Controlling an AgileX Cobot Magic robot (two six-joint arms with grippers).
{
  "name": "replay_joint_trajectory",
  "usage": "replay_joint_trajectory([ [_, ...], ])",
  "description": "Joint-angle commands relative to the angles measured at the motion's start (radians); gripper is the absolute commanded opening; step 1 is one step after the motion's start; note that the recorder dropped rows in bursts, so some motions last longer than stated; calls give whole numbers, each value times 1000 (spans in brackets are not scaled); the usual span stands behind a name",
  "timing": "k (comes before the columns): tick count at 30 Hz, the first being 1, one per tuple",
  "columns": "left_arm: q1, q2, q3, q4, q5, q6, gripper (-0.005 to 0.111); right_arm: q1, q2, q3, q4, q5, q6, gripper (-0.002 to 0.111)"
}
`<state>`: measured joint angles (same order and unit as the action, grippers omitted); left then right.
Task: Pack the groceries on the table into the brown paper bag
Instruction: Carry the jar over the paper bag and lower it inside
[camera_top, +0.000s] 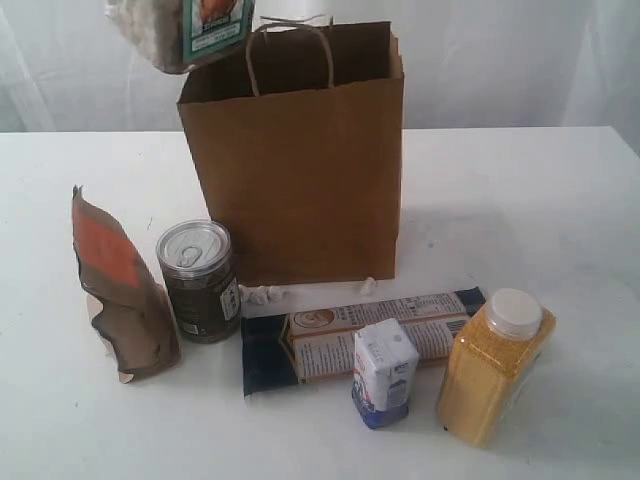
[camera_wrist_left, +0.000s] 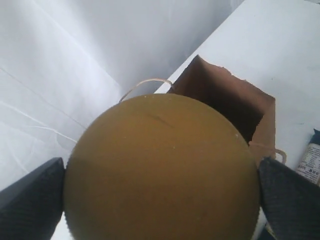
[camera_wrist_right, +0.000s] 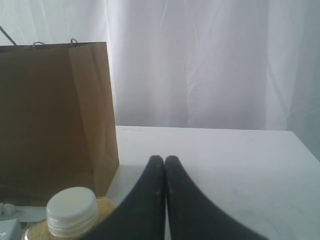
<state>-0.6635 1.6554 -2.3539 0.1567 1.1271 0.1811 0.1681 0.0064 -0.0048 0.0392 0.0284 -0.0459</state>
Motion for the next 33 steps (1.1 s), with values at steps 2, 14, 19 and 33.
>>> replay_joint_trajectory([
  [2,1,42,-11,-24,-63,28,0,-9,-6,5,-6,-6,-1,0],
  [14,1,162,-120,-100,-126,73,0,-9,-6,5,-6,-6,-1,0],
  [19,1,197,-139,-135,-133,85,0,-9,-6,5,-6,-6,-1,0],
  [33,2,203,-139,-141,-16,55,0,-9,-6,5,-6,-6,-1,0],
])
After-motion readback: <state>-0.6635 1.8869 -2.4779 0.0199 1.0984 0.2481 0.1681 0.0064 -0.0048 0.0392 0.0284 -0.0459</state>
